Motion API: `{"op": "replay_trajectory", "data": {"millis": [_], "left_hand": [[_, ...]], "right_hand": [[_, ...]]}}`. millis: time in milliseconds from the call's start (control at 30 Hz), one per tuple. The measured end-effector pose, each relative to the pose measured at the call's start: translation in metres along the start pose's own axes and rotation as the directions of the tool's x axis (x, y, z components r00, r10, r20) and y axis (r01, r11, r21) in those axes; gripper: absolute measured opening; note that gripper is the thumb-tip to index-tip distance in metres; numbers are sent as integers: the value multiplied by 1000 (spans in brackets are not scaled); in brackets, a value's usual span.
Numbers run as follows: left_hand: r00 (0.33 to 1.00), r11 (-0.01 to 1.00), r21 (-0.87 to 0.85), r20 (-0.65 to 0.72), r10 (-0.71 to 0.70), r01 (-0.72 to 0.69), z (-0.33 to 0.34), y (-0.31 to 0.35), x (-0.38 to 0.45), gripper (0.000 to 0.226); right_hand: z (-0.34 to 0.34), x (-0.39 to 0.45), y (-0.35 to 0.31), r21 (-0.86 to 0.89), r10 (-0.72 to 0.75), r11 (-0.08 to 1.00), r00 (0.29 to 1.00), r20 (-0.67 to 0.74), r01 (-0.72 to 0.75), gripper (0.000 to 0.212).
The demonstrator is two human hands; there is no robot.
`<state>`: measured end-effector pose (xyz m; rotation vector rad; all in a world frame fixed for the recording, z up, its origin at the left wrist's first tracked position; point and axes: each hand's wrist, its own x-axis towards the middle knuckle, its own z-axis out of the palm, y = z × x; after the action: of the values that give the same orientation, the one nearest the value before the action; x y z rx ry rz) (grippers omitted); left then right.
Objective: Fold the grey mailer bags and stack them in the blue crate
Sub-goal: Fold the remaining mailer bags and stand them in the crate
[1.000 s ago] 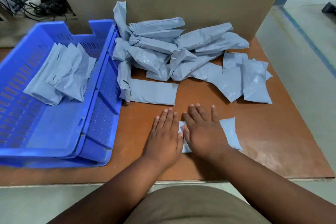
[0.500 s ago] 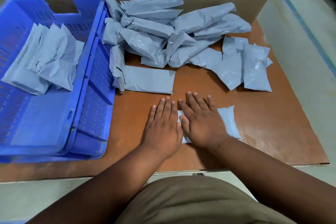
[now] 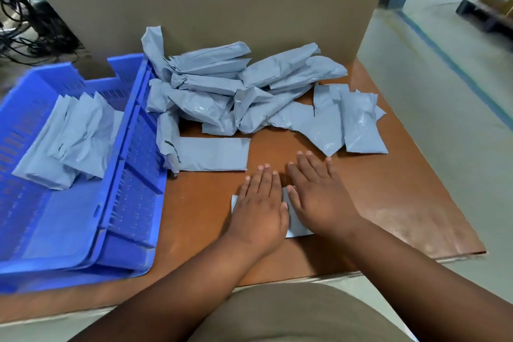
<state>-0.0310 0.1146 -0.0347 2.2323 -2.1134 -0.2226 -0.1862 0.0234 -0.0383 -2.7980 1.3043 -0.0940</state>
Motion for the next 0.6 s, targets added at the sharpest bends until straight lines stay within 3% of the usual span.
{"op": "replay_trajectory", "data": {"millis": [367,600], "left_hand": [[999,991,132,38,-12,7,32,37,23,72],[999,996,87,31,8,-10,34,33,24,71]], "right_hand": [[31,-20,32,107,10,994,997,70,-18,62],[34,-18,34,119,-3,993,997,73,-5,62]]}}
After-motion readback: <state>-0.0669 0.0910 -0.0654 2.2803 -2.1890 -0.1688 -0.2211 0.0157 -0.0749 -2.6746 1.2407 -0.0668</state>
